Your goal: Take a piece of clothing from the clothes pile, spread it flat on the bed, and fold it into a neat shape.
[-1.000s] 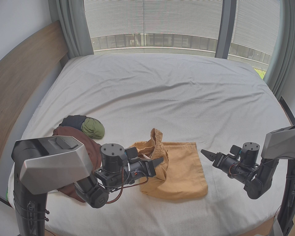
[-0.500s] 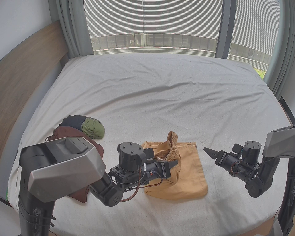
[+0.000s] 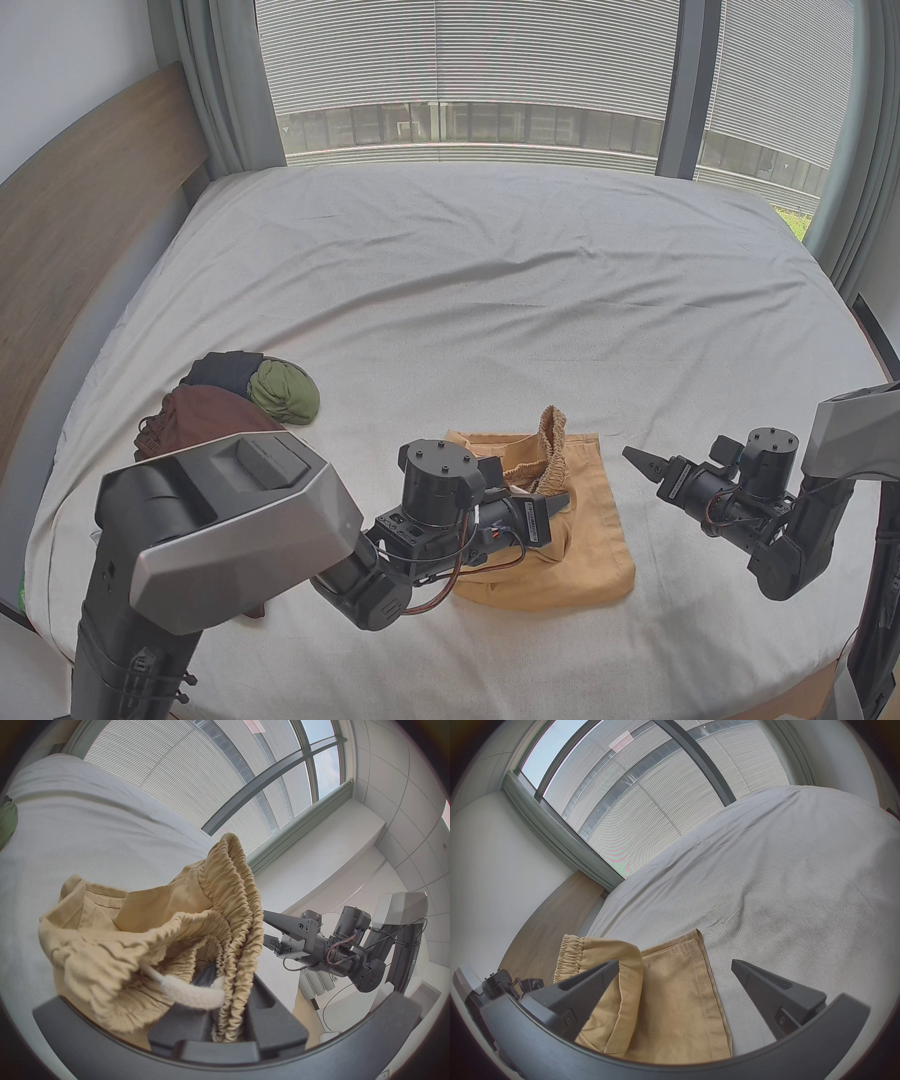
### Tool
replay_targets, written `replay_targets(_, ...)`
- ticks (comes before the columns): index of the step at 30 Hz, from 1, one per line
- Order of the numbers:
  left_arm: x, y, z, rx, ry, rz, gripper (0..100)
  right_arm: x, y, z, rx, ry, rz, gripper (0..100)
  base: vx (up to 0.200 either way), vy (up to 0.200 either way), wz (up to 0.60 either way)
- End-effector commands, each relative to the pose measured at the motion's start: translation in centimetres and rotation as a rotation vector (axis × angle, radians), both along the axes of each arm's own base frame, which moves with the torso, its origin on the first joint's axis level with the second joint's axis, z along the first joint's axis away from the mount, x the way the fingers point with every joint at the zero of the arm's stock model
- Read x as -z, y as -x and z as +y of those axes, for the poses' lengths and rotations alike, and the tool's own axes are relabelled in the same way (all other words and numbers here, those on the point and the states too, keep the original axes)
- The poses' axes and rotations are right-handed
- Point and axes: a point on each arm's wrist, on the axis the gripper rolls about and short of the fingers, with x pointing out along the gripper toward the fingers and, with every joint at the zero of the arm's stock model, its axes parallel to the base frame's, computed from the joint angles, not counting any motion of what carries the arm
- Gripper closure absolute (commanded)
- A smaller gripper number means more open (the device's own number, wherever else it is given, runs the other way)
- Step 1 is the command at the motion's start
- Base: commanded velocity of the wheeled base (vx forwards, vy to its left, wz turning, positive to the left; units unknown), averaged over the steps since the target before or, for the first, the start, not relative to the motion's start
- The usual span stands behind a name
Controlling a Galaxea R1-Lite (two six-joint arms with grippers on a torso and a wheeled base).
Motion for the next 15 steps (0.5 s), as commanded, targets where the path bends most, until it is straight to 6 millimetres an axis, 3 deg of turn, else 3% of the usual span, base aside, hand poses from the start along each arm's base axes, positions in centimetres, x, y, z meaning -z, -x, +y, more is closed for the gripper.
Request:
replay_targets(1, 0.68, 0.09, -0.52, 0.011, -0.005, 0.006, 100, 0.05, -0.02, 0.01, 0.0, 0.0, 0.0, 0, 0.0, 0.0, 0.0)
replay_targets(15, 1.35, 0.49, -1.08, 0.026, -0.02, 0.023, 100, 0.02, -0.03, 0.01, 0.0, -0.001, -0.003, 0, 0.0, 0.0, 0.0)
